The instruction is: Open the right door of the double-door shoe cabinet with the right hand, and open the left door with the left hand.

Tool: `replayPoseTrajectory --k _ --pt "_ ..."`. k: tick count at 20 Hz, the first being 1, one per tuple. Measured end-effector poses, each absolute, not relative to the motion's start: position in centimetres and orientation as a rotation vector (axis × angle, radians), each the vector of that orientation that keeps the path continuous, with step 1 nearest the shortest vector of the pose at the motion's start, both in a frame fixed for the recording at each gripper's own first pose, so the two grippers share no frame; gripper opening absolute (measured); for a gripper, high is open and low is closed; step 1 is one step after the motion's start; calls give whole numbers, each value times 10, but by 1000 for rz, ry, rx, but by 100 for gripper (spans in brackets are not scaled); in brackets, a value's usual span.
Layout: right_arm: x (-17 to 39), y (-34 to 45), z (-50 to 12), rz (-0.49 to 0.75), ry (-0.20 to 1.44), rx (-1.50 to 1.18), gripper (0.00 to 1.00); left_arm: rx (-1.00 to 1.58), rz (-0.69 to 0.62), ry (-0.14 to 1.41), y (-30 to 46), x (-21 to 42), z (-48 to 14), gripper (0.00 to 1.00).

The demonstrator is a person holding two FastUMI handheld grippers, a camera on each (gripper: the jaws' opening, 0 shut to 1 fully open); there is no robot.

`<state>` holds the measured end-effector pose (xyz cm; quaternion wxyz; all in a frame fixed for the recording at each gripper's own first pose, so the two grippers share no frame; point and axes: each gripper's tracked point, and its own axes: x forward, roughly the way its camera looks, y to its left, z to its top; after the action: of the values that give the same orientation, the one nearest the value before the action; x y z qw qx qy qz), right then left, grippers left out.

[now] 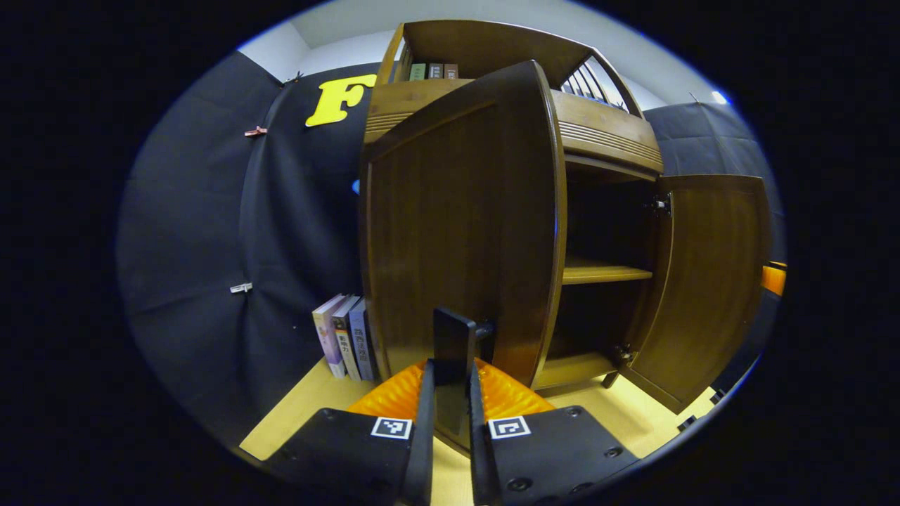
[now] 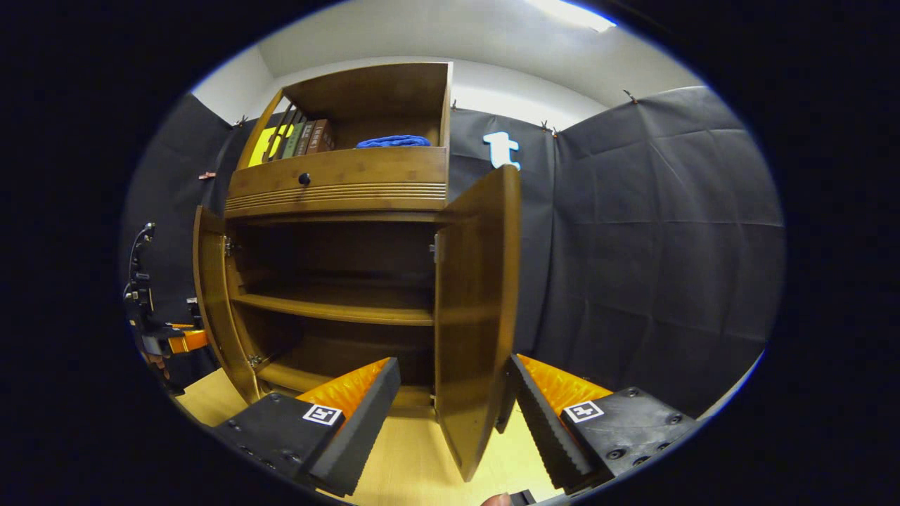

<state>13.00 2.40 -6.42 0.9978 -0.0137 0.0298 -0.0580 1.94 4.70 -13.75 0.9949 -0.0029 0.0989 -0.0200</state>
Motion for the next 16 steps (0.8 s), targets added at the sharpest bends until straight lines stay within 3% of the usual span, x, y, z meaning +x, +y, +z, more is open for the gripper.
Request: replayPoseTrajectory --k 1,2,4,5,6,8,10,15,16 --pt "130 20 -66 -130 57 -37 95 -3 -33 196 53 15 -138 25" --pt "128 19 -66 -139 53 -40 99 -2 -27 193 58 13 -137 24" --pt "130 21 -58 -148 29 -15 96 -4 -16 189 67 8 -136 23" --pt "129 22 -55 -153 16 -8 100 -6 -11 186 72 6 -138 22" --pt "129 27 -52 -147 6 -6 96 -5 -6 185 77 4 -139 21" --pt "130 39 -49 -126 -3 -11 100 1 2 179 85 1 -138 19" --pt "131 51 -48 -99 -4 -16 96 3 14 176 93 -3 -138 17" --pt "141 80 -55 -42 9 -15 100 -8 53 184 121 -7 -143 13" --pt "142 85 -56 -32 11 -18 96 -9 56 185 127 -8 -143 13"
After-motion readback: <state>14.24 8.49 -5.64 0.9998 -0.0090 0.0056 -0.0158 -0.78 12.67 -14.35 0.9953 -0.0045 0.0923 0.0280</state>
